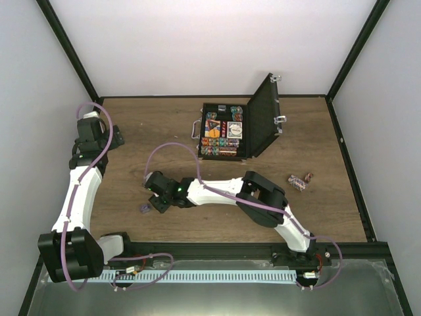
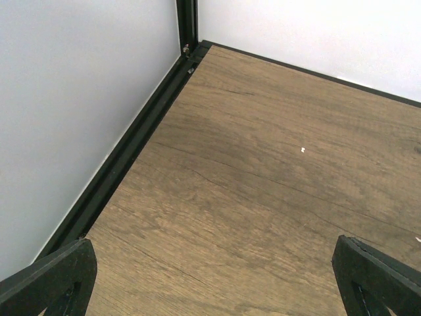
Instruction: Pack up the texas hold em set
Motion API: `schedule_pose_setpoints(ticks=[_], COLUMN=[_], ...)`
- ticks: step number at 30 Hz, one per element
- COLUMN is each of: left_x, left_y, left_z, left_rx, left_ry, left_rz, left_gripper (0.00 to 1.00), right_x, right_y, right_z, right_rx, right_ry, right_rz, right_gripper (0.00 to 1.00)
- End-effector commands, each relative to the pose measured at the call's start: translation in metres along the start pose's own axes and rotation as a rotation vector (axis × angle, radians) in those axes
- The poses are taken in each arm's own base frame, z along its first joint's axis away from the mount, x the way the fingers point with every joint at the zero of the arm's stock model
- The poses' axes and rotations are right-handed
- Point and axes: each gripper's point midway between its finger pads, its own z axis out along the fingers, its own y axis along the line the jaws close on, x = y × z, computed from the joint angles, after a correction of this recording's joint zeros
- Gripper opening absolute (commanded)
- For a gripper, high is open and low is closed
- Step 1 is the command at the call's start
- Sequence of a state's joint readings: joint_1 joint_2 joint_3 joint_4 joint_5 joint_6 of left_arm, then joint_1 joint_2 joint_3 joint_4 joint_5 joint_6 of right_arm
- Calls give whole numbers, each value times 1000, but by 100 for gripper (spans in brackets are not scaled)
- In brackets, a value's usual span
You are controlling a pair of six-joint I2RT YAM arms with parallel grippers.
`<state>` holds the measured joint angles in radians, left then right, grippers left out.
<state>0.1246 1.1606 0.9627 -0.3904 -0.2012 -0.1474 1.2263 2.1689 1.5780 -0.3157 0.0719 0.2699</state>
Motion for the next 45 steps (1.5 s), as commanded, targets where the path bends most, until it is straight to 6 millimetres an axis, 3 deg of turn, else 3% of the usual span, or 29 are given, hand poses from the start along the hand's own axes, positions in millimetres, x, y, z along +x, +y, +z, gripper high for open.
schedule_pose_setpoints(ticks=[1,9,11,13,16,17,19,22,25,27,31,38,45], left_x=[-4,-5,-5,-5,-7,-6,-6,-6,-7,-6,-6,-5,-4], left_y=[2,3,3,4,4,4,3,3,3,3,3,2,2], left_z=[-3,-4,-4,-5,-6,-6,-6,-6,-6,-6,-5,-4,-4], left_rx=[-4,-9,-14,-16,-15,-14,-11,-7,-8,-10,-10,-3,-5], left_ry=[-22,-25,-27,-28,-34,-33,-33,-33,-34,-33,-30,-26,-24], left_rz=[7,7,7,8,8,7,6,6,6,5,6,6,7], left_gripper=[100,100,100,100,100,100,100,100,100,100,100,100,100], right_x=[-7,-13,-22,-34,-55,-55,-48,-19,9,23,38,64,72], right_y=[0,-2,-11,-33,-99,-139,-199,-280,-334,-353,-366,-369,-369], right_z=[3,-6,-18,-37,-77,-89,-111,-137,-157,-166,-172,-161,-158], right_rx=[21,31,44,55,134,207,312,436,516,549,567,612,623], right_ry=[-9,-29,-55,-86,-159,-173,-184,-169,-144,-132,-124,-48,-23], right_rz=[-2,-2,20,82,203,251,333,460,569,625,690,727,751], right_gripper=[42,22,21,21,21,21,22,22,22,22,22,22,21])
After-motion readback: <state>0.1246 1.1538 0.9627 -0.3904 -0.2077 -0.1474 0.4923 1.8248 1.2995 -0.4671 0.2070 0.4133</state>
